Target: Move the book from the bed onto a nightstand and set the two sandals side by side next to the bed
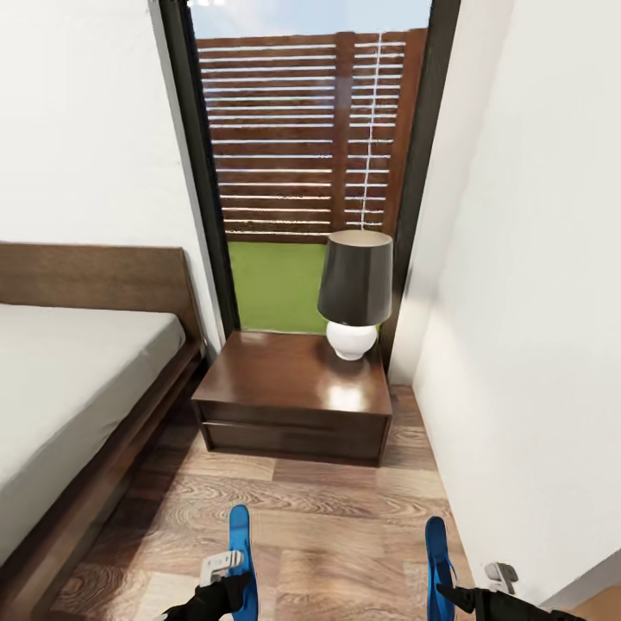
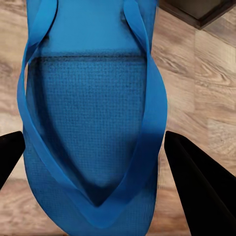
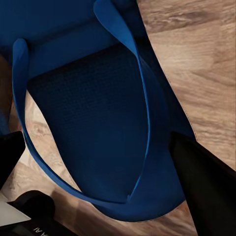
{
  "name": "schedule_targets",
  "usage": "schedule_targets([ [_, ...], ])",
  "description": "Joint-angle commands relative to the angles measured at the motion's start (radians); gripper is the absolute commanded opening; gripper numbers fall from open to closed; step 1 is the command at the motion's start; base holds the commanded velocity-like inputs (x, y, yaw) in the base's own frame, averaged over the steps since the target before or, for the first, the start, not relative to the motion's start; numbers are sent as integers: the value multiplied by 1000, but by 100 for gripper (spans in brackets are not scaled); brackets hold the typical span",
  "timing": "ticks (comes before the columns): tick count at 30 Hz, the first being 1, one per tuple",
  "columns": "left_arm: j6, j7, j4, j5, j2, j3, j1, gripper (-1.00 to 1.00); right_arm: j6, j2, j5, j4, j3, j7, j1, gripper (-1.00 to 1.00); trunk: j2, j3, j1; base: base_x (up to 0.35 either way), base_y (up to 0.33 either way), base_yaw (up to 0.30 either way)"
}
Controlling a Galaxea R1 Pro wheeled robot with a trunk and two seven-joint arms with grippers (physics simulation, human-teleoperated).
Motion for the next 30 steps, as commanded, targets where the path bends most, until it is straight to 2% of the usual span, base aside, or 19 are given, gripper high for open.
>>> schedule_targets([
  [1, -5, -2, 2, 8, 0, -8, -1, -100, 3, 0, 8, -1, -10, 4, 0, -100, 0, -1, 0, 1, 0, 290],
  [30, -5, -1, 2, 8, 0, -10, -1, -100, 3, 0, 8, -1, -10, 3, 0, -100, 0, -1, 0, 0, -10, 290],
])
